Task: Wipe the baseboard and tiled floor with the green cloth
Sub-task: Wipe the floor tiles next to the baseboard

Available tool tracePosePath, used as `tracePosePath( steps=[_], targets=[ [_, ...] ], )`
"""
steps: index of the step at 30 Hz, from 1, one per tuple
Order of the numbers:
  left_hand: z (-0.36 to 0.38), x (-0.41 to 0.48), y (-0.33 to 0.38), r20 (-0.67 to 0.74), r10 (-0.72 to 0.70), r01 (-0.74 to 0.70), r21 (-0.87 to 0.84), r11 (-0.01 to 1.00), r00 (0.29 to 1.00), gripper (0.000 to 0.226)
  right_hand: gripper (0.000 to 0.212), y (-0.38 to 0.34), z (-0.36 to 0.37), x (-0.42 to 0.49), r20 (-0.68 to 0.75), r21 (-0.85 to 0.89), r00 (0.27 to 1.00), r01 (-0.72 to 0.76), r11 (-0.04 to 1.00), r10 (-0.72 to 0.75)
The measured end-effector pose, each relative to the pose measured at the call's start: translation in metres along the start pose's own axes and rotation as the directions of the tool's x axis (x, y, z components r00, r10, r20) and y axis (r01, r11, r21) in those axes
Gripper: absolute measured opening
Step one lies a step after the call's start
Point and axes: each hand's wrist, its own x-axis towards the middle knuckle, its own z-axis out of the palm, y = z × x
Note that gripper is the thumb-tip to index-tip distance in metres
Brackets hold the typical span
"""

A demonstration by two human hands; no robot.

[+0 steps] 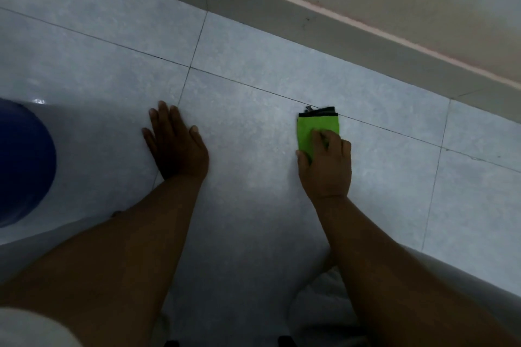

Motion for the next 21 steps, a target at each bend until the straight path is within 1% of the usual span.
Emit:
tracePosePath(
  steps=[4,7,10,12,14,18,21],
  targets=[
    [0.002,0.000,0.000,0.008,-0.002,0.002,0.016,1.000,1.000,0.059,0.041,0.001,0.003,0.004,-0.026,0.004,1.000,0.017,1.000,-0.017],
    [-0.001,0.000,0.002,0.019,-0.011,0.010,0.016,1.000,1.000,0.059,0.038,-0.003,0.003,0.009,0.000,0.014,1.000,0.016,1.000,-0.016],
    [-0.004,0.001,0.006,0.042,-0.036,0.035,0.006,0.999,0.999,0.060,0.030,-0.009,-0.005,0.016,0.036,0.007,0.999,0.013,1.000,-0.013],
    [-0.007,0.002,0.010,0.061,-0.052,0.052,0.002,0.999,0.997,0.061,0.034,-0.008,-0.009,0.018,0.061,0.021,0.998,0.034,0.999,-0.035],
    [-0.010,0.002,0.013,0.096,-0.057,0.057,0.000,0.998,0.994,0.063,0.039,-0.003,-0.012,0.021,0.091,0.086,0.994,0.047,0.995,-0.055],
    [-0.016,-0.004,0.016,0.140,-0.051,0.056,-0.032,0.998,0.989,0.062,0.031,0.006,-0.024,0.029,0.146,0.203,0.987,-0.089,0.975,0.060],
    [-0.021,-0.012,0.020,0.165,-0.046,0.056,-0.053,0.997,0.985,0.060,0.024,0.014,-0.033,0.031,0.177,0.279,0.973,-0.196,0.940,0.150]
  ],
)
